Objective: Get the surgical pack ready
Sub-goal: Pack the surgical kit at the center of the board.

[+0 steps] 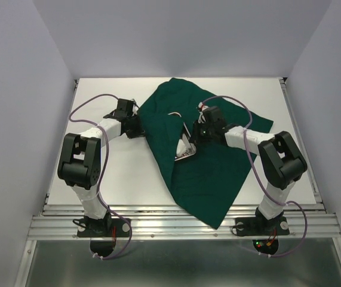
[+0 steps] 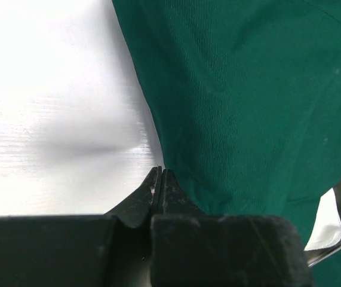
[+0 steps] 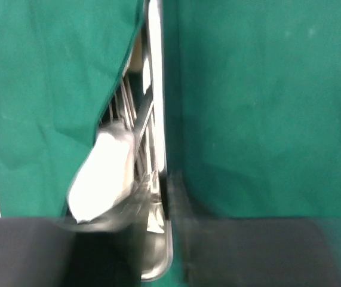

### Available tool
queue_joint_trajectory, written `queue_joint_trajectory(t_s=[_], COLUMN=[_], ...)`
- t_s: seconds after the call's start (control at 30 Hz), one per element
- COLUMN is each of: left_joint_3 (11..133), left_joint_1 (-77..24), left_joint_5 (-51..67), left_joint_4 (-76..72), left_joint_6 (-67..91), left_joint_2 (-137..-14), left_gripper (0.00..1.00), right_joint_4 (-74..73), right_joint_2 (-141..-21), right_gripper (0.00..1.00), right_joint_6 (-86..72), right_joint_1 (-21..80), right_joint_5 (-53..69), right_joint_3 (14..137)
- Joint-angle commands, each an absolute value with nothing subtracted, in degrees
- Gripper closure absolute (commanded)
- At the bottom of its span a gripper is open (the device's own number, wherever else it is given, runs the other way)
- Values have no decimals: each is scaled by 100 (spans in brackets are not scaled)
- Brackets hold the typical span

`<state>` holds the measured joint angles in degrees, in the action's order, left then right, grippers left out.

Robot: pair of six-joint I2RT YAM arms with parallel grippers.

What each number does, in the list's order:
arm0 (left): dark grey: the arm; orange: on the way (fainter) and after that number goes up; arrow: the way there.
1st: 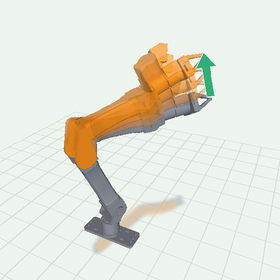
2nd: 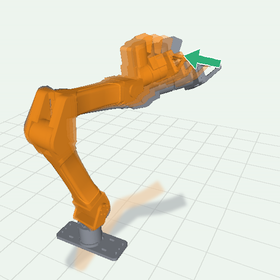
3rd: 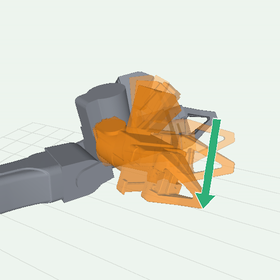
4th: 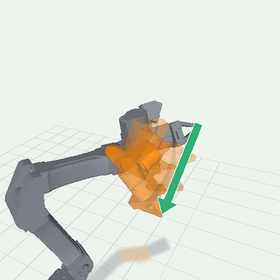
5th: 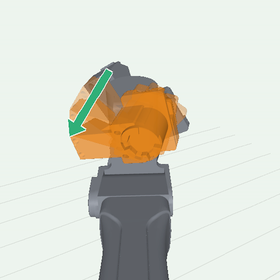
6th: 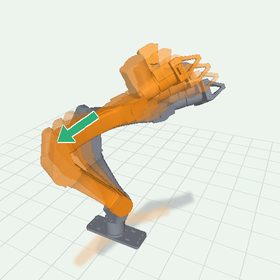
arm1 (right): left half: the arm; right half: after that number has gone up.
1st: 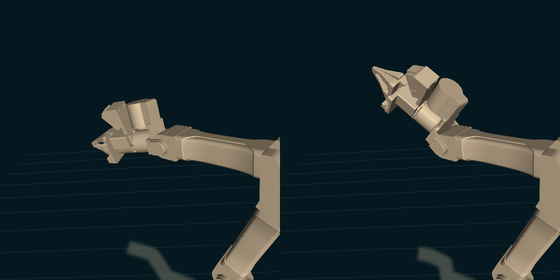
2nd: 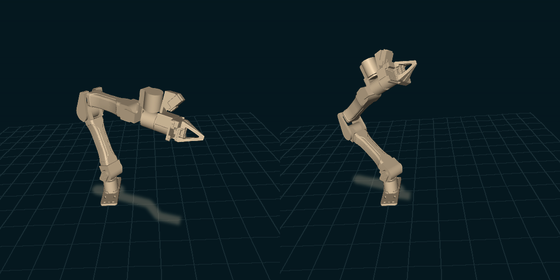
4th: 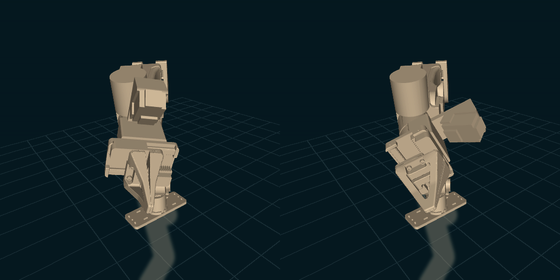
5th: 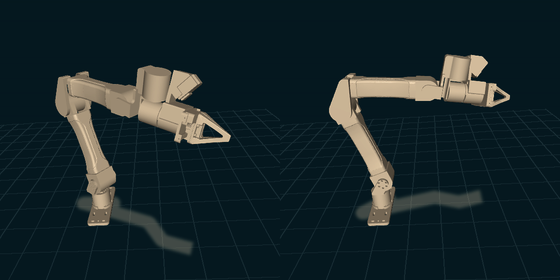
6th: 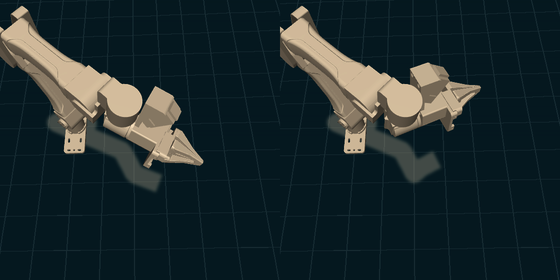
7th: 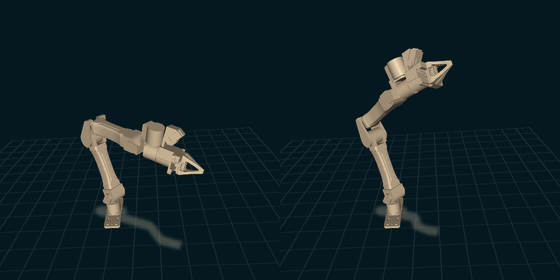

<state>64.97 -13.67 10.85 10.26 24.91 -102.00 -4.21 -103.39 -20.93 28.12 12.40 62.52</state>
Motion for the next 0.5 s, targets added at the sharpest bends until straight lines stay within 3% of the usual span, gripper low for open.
queue_joint_trajectory(t_s=[0.0, 0.03, 0.47], left_joint_3=[6697, 6697, 6618], left_joint_1=[-1292, -1283, -1274], left_joint_5=[1055, 1055, 1125], left_joint_4=[1116, 1116, 1055], left_joint_6=[2382, 2373, 2408], left_joint_2=[-9782, -9765, -9756], left_gripper=[100, 100, 100], right_joint_4=[193, 193, 237], right_joint_2=[-10161, -10108, -10563], right_gripper=[61, 54, 42], right_joint_6=[-2180, -2197, -2865], right_joint_1=[2821, 2821, 2821], right_joint_5=[976, 941, 1178], right_joint_3=[6583, 6592, 7453])
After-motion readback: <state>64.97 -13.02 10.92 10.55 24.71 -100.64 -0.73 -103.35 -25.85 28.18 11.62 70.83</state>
